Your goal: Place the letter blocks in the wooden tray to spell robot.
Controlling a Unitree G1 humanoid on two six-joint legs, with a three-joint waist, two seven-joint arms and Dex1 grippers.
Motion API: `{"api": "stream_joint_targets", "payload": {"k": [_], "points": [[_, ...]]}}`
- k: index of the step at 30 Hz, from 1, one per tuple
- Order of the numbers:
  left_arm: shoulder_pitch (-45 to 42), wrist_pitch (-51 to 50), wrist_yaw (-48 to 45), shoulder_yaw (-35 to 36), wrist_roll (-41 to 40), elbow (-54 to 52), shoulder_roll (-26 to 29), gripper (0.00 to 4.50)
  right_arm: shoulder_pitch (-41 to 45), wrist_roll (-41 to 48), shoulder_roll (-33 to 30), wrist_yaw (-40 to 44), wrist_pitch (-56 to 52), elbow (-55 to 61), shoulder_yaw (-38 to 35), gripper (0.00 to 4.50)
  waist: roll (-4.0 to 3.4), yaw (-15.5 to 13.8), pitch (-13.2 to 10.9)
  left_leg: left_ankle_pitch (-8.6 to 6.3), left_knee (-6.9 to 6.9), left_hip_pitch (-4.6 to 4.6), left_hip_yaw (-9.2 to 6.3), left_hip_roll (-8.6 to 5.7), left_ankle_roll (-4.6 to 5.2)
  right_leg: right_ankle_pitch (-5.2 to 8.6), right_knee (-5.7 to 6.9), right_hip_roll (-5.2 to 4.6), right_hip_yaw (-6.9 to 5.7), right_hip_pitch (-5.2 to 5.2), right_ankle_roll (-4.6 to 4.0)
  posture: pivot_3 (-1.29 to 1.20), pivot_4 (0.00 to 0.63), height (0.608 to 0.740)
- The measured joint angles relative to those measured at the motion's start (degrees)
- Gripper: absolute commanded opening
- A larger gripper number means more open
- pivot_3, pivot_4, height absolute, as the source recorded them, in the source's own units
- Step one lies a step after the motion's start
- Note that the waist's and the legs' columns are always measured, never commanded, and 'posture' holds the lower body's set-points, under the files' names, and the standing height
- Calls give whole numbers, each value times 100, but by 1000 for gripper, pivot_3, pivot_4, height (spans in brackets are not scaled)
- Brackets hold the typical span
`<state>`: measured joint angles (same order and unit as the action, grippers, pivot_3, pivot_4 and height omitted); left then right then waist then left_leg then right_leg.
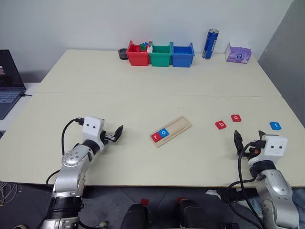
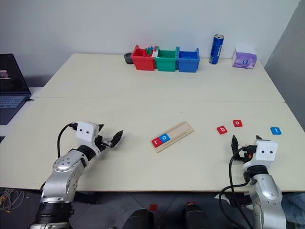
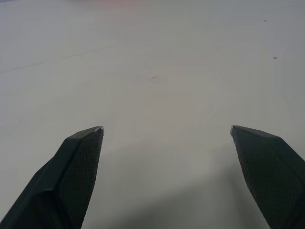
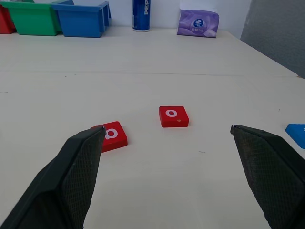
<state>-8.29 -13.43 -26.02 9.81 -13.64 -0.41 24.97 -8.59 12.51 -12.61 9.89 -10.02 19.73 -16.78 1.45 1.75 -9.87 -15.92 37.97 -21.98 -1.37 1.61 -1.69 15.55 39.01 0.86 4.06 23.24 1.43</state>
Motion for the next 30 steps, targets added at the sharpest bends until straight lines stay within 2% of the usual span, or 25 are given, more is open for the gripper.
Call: {"api": "stream_joint_targets", "payload": {"k": [10, 18, 26, 30], "points": [[18, -100, 33, 3, 46, -40, 36, 4500, 116, -4, -38, 29, 122, -216, 3, 4458, 0, 0, 0, 0, -1, 0, 1, -1, 0, 0, 0, 4, -1, 0, 0, 0, 150, 740], [-187, 4, -281, -1, -55, -41, 36, 4500, 119, -3, -40, 23, 195, -225, 1, 4458, 0, -1, 0, 0, -1, 1, 2, -1, 0, 1, 0, 4, 0, 0, 0, 0, 150, 740], [-199, -31, -796, -156, -236, -149, 55, 4500, 56, -3, -40, 23, 197, -223, 2, 4458, -1, 0, 0, 0, -1, 1, 3, -1, 0, 0, 0, 5, 0, 0, 0, 0, 150, 740], [-214, -216, -1281, -167, -607, -161, 90, 4500, 49, 38, -85, 160, 180, -213, 24, 4458, 0, 1, 0, 0, -1, 0, 4, -1, 0, 1, 0, 5, 0, 0, 0, 0, 150, 740]]}}
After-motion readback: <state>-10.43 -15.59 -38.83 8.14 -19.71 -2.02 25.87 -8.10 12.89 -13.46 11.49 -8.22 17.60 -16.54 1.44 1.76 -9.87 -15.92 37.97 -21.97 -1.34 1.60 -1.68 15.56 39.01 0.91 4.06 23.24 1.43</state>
